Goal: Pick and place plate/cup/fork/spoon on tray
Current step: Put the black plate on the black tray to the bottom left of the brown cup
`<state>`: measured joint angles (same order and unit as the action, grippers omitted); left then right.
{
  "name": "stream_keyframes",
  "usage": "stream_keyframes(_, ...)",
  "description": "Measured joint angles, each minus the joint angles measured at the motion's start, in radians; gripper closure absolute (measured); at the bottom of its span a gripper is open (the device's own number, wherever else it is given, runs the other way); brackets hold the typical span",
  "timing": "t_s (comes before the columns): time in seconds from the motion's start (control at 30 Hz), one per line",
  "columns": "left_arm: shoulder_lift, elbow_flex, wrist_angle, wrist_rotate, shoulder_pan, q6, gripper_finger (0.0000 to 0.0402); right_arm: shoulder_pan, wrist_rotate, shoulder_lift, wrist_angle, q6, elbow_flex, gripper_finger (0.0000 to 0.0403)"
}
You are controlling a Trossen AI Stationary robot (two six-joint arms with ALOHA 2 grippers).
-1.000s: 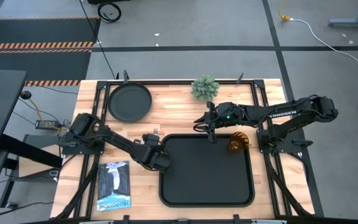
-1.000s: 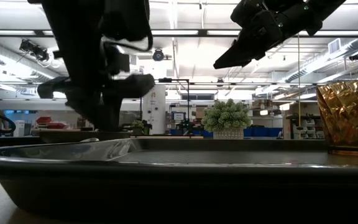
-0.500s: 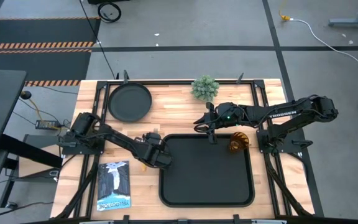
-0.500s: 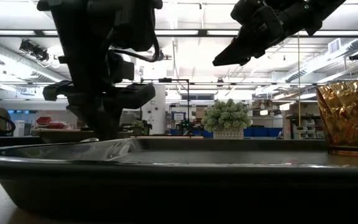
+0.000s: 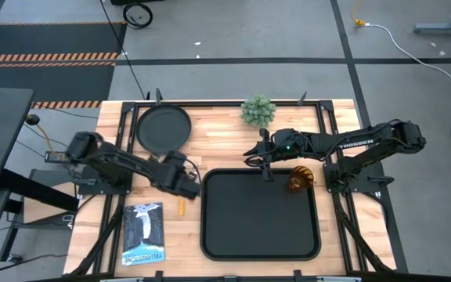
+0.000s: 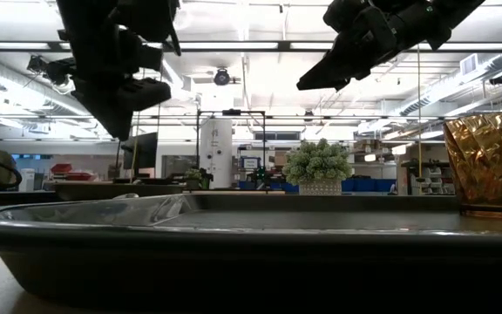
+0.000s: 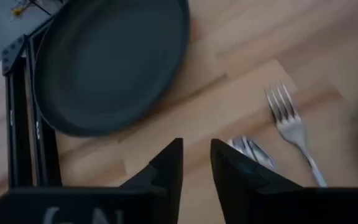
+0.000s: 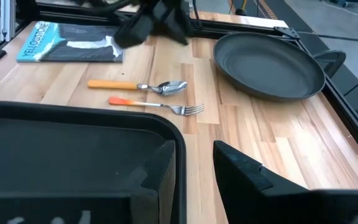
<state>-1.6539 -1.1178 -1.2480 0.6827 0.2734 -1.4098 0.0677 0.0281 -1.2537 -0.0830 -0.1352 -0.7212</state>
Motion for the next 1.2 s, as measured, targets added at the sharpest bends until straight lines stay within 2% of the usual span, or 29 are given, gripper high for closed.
stream_keyframes(0.17,0.138,0.12,0.097,-0.002,-0.084,0.149,0.0351,0.0,0.0,0.0,-0.004,0.0,0.0,0.0287)
stream_keyframes(0.3,0.222,0.207,0.184,-0.065,-0.176,0.248,0.0371,0.0,0.0,0.0,-0.01,0.0,0.0,0.0287)
stream_keyframes(0.43,0.271,0.261,0.204,-0.119,-0.258,0.288,0.0382,0.0,0.0,0.0,-0.011,0.0,0.0,0.0287)
stream_keyframes(0.53,0.295,0.287,0.201,-0.145,-0.307,0.304,0.038,-0.001,0.001,0.0,-0.009,0.0,0.0,0.0287)
stream_keyframes(0.83,0.308,0.329,0.233,-0.217,-0.524,0.458,0.0338,-0.002,0.011,0.0,-0.029,-0.005,0.0,0.0287)
stream_keyframes(0.97,0.308,0.329,0.298,-0.25,-0.642,0.576,0.0334,-0.003,0.027,0.0,-0.03,-0.004,0.0,0.0287)
stream_keyframes(1.2,0.299,0.329,0.456,-0.37,-0.873,0.799,0.0333,-0.003,0.03,0.0,-0.037,-0.003,0.0,0.0287)
